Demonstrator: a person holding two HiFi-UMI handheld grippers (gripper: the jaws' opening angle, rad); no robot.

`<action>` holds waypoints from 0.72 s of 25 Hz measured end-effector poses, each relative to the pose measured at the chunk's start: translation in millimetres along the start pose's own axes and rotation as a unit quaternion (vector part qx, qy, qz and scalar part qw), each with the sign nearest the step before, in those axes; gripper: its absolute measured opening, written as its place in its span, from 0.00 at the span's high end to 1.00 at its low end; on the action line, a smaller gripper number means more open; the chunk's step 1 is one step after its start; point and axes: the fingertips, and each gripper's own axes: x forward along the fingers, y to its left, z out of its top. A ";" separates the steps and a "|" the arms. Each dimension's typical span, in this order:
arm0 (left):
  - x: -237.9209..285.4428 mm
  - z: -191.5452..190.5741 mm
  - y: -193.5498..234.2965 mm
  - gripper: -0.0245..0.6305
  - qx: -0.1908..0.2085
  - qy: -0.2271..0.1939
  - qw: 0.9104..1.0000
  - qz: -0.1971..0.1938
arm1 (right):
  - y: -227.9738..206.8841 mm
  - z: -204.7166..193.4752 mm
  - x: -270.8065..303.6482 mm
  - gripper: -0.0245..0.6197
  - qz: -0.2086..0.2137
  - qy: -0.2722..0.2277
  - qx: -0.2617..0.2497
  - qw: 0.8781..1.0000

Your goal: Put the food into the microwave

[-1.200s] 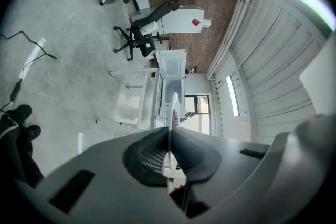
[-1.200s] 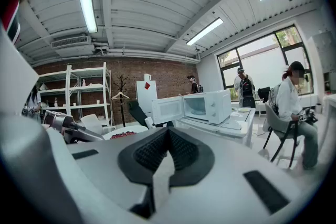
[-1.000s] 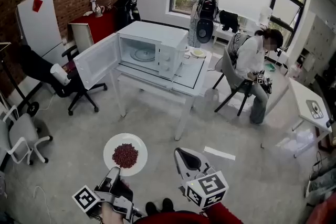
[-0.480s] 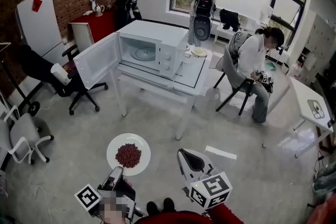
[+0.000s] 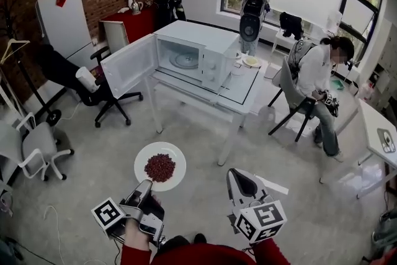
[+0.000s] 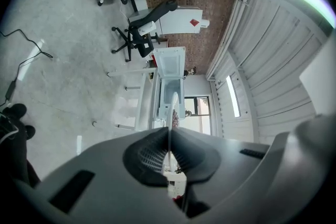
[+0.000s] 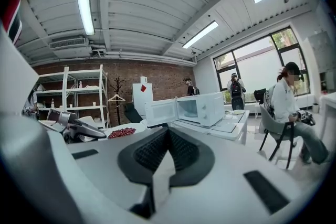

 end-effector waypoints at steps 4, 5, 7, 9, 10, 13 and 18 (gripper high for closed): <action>10.9 1.0 -14.3 0.93 0.012 -0.007 1.000 -0.009 | -10.8 7.4 1.4 0.94 0.006 -0.007 -0.010 1.000; 14.2 2.4 -18.3 0.93 0.015 -0.009 1.000 -0.012 | -12.6 9.1 3.9 0.94 0.007 -0.007 -0.012 1.000; 20.4 6.4 -25.1 0.93 0.021 -0.011 1.000 -0.016 | -14.7 12.4 9.5 0.94 0.008 -0.009 -0.011 1.000; 28.6 11.5 -29.2 0.93 0.026 -0.011 0.999 -0.018 | -17.5 15.5 16.6 0.94 0.007 -0.011 -0.009 1.000; 34.0 14.3 -30.0 0.93 0.027 -0.010 0.999 -0.018 | -19.5 16.6 21.4 0.94 0.005 -0.012 -0.008 1.000; 51.9 25.1 -25.9 0.93 0.024 -0.005 1.000 -0.016 | -24.3 13.8 40.9 0.94 0.000 -0.007 -0.003 1.000; 91.4 61.6 -8.8 0.93 0.019 0.001 1.000 0.004 | -27.1 8.8 95.6 0.94 -0.007 0.009 0.002 1.000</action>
